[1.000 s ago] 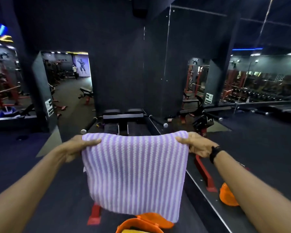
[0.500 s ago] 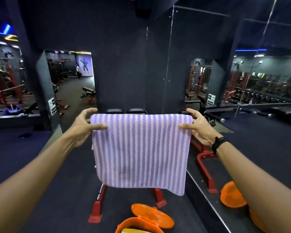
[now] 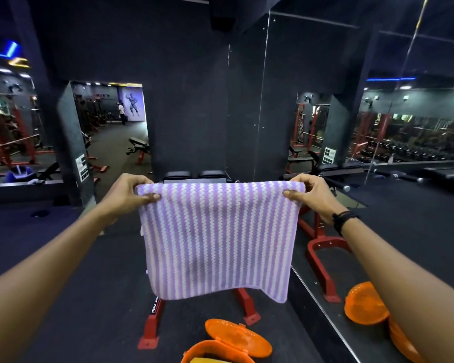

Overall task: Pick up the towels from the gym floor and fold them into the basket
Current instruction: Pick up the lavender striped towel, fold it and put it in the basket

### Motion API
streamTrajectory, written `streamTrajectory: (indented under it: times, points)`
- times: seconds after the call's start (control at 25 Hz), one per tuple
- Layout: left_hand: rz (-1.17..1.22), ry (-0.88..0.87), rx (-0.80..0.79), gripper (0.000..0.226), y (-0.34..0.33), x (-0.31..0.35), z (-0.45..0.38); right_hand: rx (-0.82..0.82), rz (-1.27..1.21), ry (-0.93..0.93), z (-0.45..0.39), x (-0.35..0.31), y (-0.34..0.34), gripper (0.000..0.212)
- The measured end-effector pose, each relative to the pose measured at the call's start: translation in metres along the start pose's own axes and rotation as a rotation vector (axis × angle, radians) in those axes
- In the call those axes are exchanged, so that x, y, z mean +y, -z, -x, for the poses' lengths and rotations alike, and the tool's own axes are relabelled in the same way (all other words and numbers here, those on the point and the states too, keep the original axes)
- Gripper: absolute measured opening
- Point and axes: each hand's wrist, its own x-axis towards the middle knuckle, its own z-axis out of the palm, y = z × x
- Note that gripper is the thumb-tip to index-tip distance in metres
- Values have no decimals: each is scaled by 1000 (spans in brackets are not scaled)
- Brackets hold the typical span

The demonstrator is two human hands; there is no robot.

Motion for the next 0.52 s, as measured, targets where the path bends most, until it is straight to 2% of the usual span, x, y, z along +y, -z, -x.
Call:
streamTrajectory:
  times: [0.12, 0.32, 0.4, 0.48, 0.52]
  points:
    - [141, 39, -151, 51, 4, 1, 9, -120, -135, -48, 9, 0, 6, 37]
    - [172, 91, -189, 31, -3, -4, 16, -215, -136, -131, 15, 11, 5, 61]
    - [152, 147, -245, 45, -3, -8, 21, -274, -91, -178, 21, 16, 4, 76]
    - [96, 202, -352, 69, 1, -6, 21, -359, -48, -220, 20, 10, 6, 80]
    - [110, 202, -349, 79, 5, 0, 18, -381, -68, -230, 16, 2, 10, 80]
